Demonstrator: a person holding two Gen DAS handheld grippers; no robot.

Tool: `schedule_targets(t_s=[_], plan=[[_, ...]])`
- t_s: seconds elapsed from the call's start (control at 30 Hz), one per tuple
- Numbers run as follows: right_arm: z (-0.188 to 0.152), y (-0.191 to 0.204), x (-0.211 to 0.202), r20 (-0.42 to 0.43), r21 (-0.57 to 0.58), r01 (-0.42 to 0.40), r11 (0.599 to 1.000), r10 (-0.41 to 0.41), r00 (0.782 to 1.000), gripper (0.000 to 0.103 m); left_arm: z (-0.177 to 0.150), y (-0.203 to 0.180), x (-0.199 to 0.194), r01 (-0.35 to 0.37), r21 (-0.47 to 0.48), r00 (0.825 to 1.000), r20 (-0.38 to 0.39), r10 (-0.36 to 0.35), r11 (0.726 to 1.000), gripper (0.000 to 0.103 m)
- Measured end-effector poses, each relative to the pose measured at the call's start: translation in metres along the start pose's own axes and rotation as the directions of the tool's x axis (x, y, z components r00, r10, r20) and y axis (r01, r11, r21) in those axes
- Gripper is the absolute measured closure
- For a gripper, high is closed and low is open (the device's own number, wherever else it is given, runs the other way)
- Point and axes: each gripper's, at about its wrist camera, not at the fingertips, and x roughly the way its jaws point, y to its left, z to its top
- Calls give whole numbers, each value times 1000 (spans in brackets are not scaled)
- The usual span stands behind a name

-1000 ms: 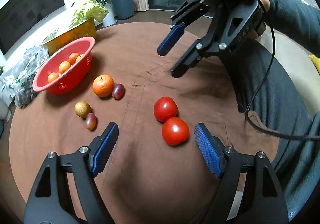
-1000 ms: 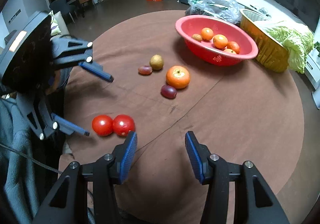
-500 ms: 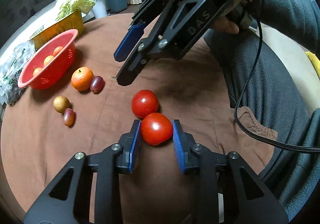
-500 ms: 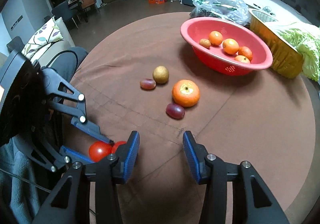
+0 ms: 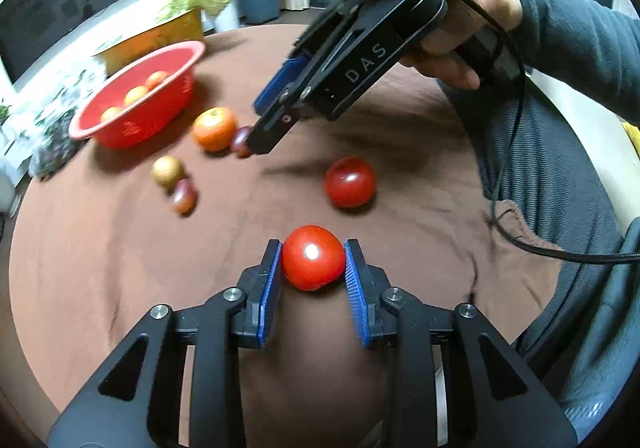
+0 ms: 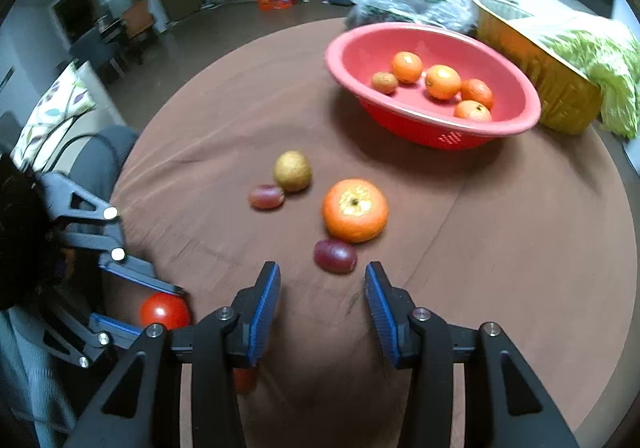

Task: Organize fruits
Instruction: 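Grasp a red tomato with the left tool while the right tool grasps a purple plum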

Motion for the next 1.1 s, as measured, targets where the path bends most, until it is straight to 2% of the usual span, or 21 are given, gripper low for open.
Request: schedule_targets(t_s=[0.17,0.47,0.67,0.77,1.1], plan=[[5,-1,10,-21,51,47,998,-46,999,64,-3,12,-8,-21,-29,1000,20,21,999,74],[8,2,18,-51,120,110,987,-105,993,71,-6,21,-15,-46,-55,998,47,48,997,74],[12,8,23,-66,113,157,981,-150,986,73,-9,24,-20,-60,-73,996,60,64,996,74],[13,8,23,-64,126,158,979,-151,986,76,-11,25,-23,-69,-84,995,62,74,994,74],[0,4,2,-39,178,128,976,-123,992,77,-12,42,-31,-98,-111,992,73,107,989,74]])
